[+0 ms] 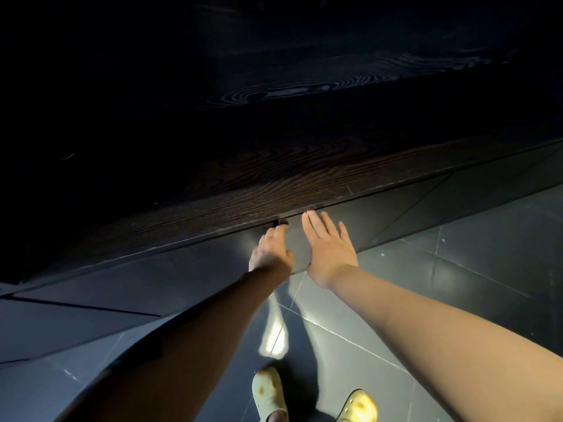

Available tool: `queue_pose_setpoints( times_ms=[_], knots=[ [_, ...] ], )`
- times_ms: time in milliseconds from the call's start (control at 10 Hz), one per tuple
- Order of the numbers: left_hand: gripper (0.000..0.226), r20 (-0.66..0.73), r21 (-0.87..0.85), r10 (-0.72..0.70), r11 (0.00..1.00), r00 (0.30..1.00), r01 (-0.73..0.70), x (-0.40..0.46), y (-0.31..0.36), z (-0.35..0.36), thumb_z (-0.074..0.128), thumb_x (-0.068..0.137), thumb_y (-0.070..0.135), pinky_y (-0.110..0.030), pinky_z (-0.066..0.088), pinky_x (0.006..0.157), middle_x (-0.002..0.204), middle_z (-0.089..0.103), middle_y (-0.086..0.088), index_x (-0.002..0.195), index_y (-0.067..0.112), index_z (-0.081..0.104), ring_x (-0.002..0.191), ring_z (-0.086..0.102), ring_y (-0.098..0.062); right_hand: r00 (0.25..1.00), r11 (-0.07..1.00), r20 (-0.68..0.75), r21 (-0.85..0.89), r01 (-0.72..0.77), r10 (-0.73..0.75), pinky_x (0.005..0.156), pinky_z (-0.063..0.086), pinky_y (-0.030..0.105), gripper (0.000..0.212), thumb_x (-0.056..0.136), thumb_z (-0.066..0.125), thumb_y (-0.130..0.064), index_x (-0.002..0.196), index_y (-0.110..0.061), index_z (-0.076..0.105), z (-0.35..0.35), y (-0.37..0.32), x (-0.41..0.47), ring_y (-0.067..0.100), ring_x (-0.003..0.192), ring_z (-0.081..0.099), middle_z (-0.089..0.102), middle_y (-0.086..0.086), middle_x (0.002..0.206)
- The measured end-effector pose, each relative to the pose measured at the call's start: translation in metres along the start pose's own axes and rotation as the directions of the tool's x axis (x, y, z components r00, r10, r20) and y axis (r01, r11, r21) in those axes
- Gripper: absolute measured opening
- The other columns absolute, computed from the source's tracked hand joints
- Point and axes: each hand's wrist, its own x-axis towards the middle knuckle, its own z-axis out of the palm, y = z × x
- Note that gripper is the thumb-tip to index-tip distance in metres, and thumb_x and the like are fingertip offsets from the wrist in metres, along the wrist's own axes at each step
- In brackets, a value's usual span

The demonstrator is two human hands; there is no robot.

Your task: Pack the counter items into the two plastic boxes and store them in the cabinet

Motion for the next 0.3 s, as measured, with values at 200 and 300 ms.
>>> queue_pose_setpoints(
  times_ms=[200,300],
  knots=[
    [0.069,0.128,0.067,-0.02,0.998,0.992,0.012,-0.003,0.001,-0.002,0.054,0.087,0.015,-0.04,0.038,0.105,0.15,0.03,0.002,0.148,0.024,0.024,0.134,0.035,-0.019,1.0,0.999,-0.014,0.033,-0.007,0.007,0.119,-0.003,0.042,0.092,0.089,0.053,-0.02,0.152,-0.017,-0.015,-0.003,-0.004,0.0,0.019,0.148,-0.014,-0.019,-0.005,0.16],
    [0.068,0.128,0.081,0.015,0.996,0.992,-0.026,-0.018,0.004,-0.004,0.051,0.087,0.013,-0.04,0.037,0.106,0.153,0.025,0.002,0.148,0.024,0.022,0.136,0.033,-0.02,1.0,0.998,-0.01,0.068,-0.006,0.007,0.12,-0.001,0.042,0.089,0.089,0.051,-0.02,0.153,-0.021,-0.011,-0.005,0.003,-0.013,0.018,0.148,-0.012,-0.016,-0.004,0.161]
  ],
)
